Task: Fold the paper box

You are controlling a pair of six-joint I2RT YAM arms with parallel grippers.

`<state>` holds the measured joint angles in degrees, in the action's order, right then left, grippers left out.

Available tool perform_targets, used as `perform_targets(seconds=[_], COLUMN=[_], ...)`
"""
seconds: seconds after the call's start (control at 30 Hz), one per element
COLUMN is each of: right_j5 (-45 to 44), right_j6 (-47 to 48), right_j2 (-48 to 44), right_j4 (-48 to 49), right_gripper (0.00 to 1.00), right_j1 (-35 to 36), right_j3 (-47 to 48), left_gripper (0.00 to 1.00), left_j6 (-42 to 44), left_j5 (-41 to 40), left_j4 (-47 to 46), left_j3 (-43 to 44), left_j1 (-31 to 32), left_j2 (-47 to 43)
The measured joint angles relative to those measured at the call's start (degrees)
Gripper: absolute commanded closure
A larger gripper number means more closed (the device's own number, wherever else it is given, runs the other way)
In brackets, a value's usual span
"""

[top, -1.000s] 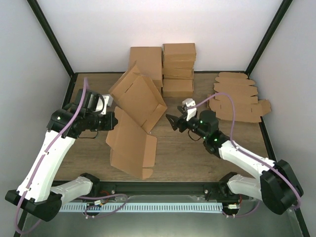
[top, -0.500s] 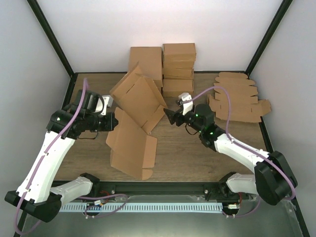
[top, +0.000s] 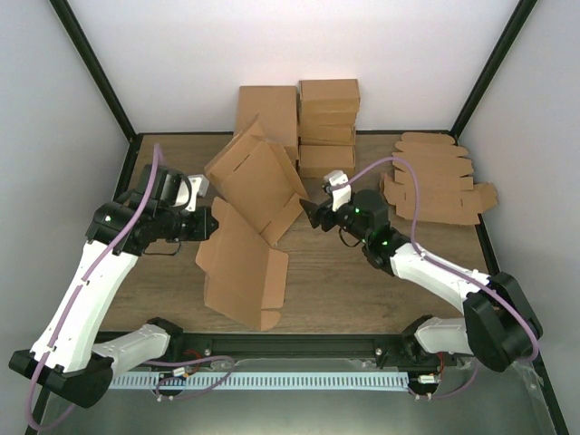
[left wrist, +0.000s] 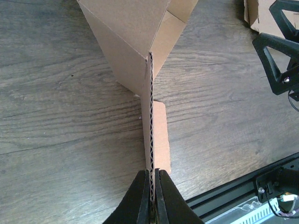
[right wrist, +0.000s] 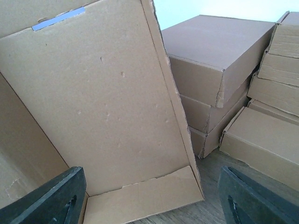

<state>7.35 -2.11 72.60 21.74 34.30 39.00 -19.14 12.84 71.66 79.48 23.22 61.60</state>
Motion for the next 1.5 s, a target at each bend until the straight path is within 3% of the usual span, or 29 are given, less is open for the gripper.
perform_targets(seconds=[0.5, 1.17, 1.33, 1.5], right_j5=[-0.44, -4.35, -1.75, 1.07], right_j6=[1.9, 9.22, 9.31, 9.42], right_j2=[2.29, 13.51, 18.05, 21.44], right_j4=[0.17, 1.25, 1.27, 1.51], right_gripper=[0.22, 0.28, 0.33, 0.44], right_j1=[0.04, 1.4, -1.18, -3.48], right_j3=[1.77, 11.72, 16.26, 20.94], left_gripper=[0.96, 0.96, 0.96, 0.96], left_j6=[0.09, 0.15, 0.24, 0.37], left_j5=[0.66, 2.54, 2.71, 2.73], left_j4=[-0.39, -1.51, -1.53, -1.53], left_j3=[-0.2, -0.85, -0.85, -0.85], left_j1=[0.0, 0.0, 0.0, 0.0], left_j2=[0.0, -0.07, -0.07, -0.07])
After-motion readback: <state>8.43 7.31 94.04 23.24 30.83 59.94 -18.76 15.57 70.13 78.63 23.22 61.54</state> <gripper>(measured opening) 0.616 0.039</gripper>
